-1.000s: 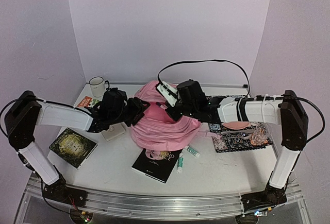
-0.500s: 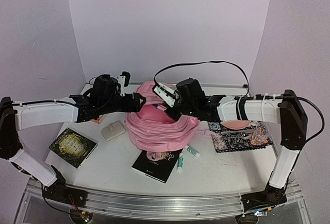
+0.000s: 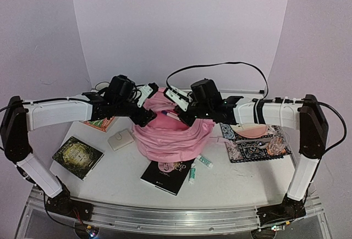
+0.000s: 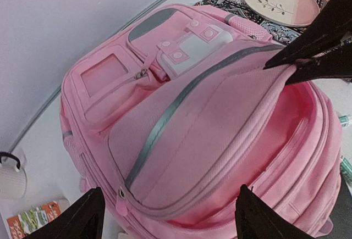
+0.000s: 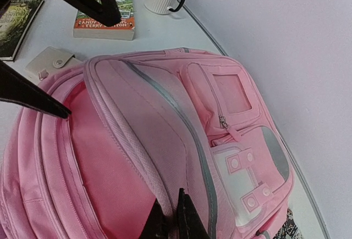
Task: Pack the student bag
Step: Pass from the right arm to the left
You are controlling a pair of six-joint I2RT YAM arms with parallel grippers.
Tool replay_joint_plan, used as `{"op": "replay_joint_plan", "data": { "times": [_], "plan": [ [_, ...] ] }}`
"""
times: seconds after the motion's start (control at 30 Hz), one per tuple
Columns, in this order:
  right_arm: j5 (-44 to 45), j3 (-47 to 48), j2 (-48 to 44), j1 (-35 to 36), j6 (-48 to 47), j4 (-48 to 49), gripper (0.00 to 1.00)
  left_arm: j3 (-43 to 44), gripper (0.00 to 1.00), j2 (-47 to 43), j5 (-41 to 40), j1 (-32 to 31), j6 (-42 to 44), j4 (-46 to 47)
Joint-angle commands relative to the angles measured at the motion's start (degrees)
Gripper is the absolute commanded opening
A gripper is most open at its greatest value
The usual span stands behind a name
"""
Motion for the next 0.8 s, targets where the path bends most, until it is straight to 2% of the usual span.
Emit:
{"op": "replay_joint_plan", "data": {
  "times": [0.0,0.07,0.17,0.43,0.5,0.57,0.63,0.77],
  "plan": [
    [-3.74,3.94,-0.94,0.11,0.4,4.05,0.0,6.05,0.8,3.26,1.03,-0.11,10.23,-0.07],
    [-3.93,3.89,-1.11,-0.01,1.02,3.62,0.0,6.9,0.75,4.41,0.57,-0.18,11.97,-0.03],
    [-4.22,4.05,-1.17,-0.09,2.85,3.05,0.0,7.29,0.59,5.28,0.92,-0.42,13.19,0.06],
    [-2.92,3.88,-1.42,-0.16,9.02,1.76,0.02,6.36,0.02,5.44,1.82,-1.31,10.63,0.76],
    [-1.34,3.67,-2.08,-0.16,11.46,0.28,0.08,6.66,0.0,5.46,1.73,-1.4,8.95,0.89],
    [-0.16,2.89,-3.49,-0.18,13.79,-1.35,0.23,7.25,0.0,5.65,1.44,-1.42,6.82,0.96],
    [1.3,1.51,-5.52,-0.17,16.15,-3.56,0.34,8.01,0.0,6.12,1.01,-1.45,4.85,0.89],
    [6.11,-1.42,-10.22,-0.14,21.32,-10.25,0.43,10.09,0.0,7.16,-1.01,-1.51,0.99,0.81]
  ]
}}
